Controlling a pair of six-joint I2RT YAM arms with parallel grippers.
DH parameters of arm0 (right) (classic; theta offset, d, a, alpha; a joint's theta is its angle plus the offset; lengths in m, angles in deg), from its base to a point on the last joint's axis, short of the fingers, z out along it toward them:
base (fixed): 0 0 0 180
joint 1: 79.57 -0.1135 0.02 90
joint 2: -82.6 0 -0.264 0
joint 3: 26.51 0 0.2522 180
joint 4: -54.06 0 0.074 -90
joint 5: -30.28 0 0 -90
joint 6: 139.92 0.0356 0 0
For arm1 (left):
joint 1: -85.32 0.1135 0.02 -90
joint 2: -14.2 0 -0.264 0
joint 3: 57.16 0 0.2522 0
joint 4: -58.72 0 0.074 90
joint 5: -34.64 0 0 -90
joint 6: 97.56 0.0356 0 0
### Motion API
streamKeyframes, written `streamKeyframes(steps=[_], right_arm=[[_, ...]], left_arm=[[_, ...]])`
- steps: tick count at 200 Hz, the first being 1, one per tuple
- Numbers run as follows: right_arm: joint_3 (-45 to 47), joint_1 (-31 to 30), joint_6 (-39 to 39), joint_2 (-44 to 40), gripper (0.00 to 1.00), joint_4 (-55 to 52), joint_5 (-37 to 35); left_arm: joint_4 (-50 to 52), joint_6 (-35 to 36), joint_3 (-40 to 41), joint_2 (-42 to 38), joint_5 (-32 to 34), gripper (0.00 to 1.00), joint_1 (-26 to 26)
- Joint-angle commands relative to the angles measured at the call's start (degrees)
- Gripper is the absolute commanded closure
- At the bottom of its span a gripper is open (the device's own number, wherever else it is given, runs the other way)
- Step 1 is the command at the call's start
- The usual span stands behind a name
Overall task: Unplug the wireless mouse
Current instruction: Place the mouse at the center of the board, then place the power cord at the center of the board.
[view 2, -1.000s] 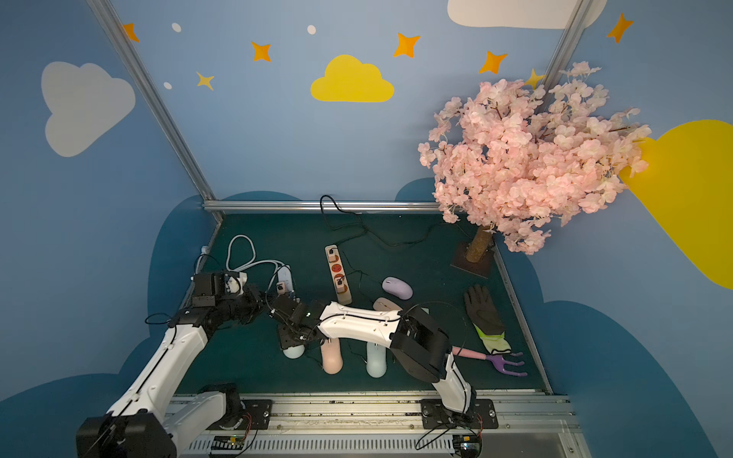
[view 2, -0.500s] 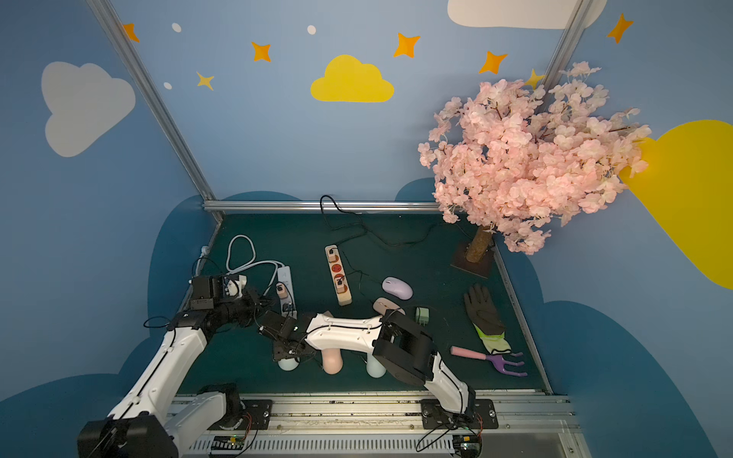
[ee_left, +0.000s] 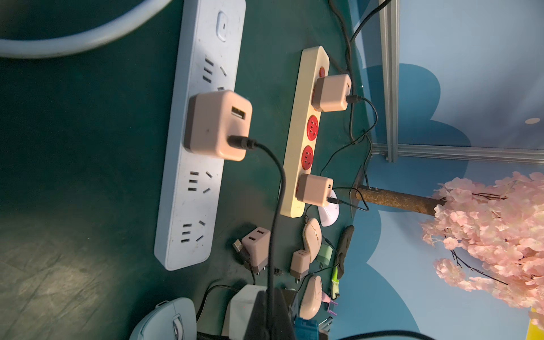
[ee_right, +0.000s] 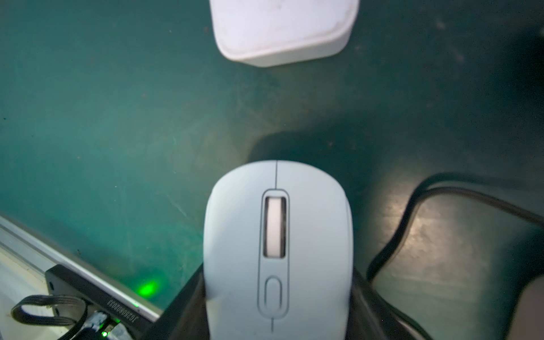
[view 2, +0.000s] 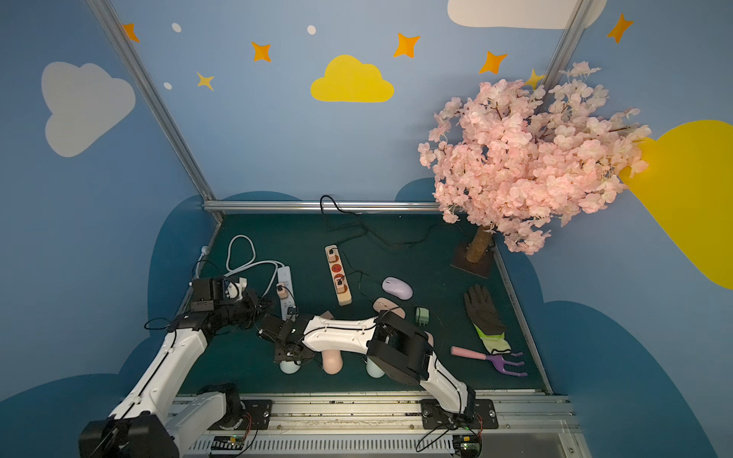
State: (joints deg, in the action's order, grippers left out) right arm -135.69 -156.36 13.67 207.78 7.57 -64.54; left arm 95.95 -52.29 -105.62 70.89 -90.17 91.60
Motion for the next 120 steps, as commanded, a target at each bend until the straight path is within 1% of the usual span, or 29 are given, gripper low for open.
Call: streamKeyframes(steps=[1, 31, 39, 61, 70, 88, 120], right_arm=[[3.04, -0.73, 3.41, -2.38, 0.45, -3.68, -3.10], [4.10, -0.94, 3.83, -2.92, 0.42, -3.11, -2.78], [3.78, -1.09, 3.41, -2.75, 0.38, -3.13, -2.74], [1.56, -1.50, 1.33, -2.01, 0.22, -3.37, -2.73], [0.75, -1.82, 0.35, -1.85, 0.19, -3.37, -2.89], [-0.41, -2.26, -1.38, -2.46, 0.17, -3.31, -3.53], [0.15, -3.29, -6.19, -7.50, 0.17, -1.29, -6.03]], left_arm=[[0.16, 1.07, 0.68, -1.38, -0.75, 0.96, 0.31], [-0.02, 0.87, 1.04, -1.58, -0.91, 0.96, 0.31], [-0.11, 0.75, 1.12, -1.58, -1.00, 0.96, 0.29], [0.12, 0.85, 1.31, -1.67, -0.93, 0.96, 0.31], [0.30, 0.87, 1.34, -1.82, -0.92, 0.96, 0.31], [0.83, 0.92, 1.40, -2.30, -0.89, 0.94, 0.31], [4.84, 2.40, 0.92, -4.84, 0.67, 0.80, 0.31]])
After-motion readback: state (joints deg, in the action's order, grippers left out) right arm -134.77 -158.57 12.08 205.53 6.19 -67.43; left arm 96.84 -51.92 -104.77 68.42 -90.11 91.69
